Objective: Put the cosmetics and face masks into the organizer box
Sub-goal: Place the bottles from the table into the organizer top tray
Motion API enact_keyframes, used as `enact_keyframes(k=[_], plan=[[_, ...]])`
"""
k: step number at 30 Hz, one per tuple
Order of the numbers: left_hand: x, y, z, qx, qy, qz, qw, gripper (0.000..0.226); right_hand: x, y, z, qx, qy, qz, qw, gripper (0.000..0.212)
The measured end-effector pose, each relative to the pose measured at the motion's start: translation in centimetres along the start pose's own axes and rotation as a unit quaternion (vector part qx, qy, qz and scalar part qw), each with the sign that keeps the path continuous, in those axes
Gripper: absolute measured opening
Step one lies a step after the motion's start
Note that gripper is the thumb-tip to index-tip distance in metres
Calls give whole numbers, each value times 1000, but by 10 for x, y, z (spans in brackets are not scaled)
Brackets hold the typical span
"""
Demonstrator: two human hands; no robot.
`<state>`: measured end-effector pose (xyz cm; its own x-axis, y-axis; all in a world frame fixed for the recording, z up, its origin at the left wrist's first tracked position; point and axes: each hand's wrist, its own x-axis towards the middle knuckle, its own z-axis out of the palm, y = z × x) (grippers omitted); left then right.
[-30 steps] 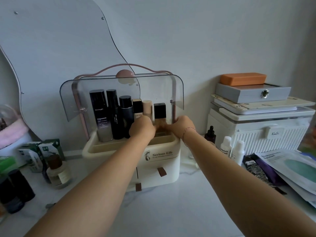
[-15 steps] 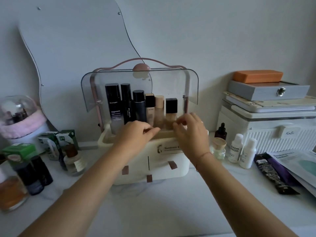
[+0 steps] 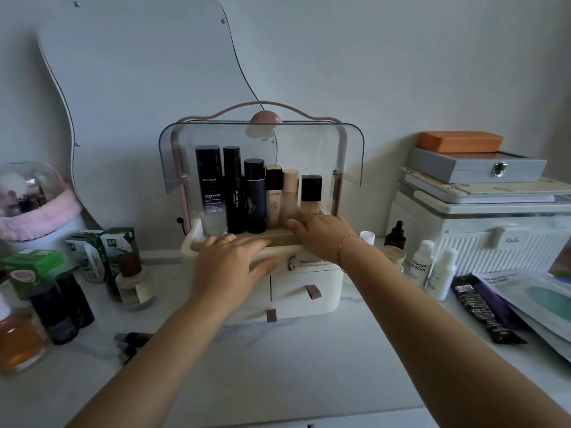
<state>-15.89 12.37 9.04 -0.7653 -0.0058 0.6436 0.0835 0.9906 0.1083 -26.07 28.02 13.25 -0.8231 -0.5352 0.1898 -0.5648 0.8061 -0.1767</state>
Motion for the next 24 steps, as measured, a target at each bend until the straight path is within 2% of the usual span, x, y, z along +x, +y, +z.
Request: enact_keyframes(k=[4, 6, 8, 10, 12, 13, 17, 20, 24], plan=[[-3, 1, 3, 15, 12, 1, 1000, 40, 2, -3, -2, -22, -31, 25, 999, 54], [-7, 2, 4, 29, 22, 3, 999, 40, -3, -4, -2, 12, 6, 11, 1000, 45], [-14, 2, 5, 46, 39, -3, 998, 44, -17, -3, 4, 104, 133, -16, 986, 31], [-24, -2, 8, 58, 60, -7, 996, 52, -44, 6, 19, 191, 318, -16, 929, 19], [-35, -7, 11, 66, 78, -22, 995, 59, -74, 28, 42, 221, 444, 46, 867, 16], [-40, -10, 13, 62, 86, -36, 994, 61, -87, 43, 53, 236, 460, 94, 851, 20], [-46, -12, 16, 16, 104, -73, 992, 66, -106, 97, 85, 335, 359, 284, 823, 51], [-45, -11, 19, -3, 116, -74, 991, 64, -94, 117, 92, 366, 295, 306, 828, 66], [-45, -13, 22, 3, 132, -62, 989, 59, -71, 128, 93, 383, 259, 317, 828, 67]])
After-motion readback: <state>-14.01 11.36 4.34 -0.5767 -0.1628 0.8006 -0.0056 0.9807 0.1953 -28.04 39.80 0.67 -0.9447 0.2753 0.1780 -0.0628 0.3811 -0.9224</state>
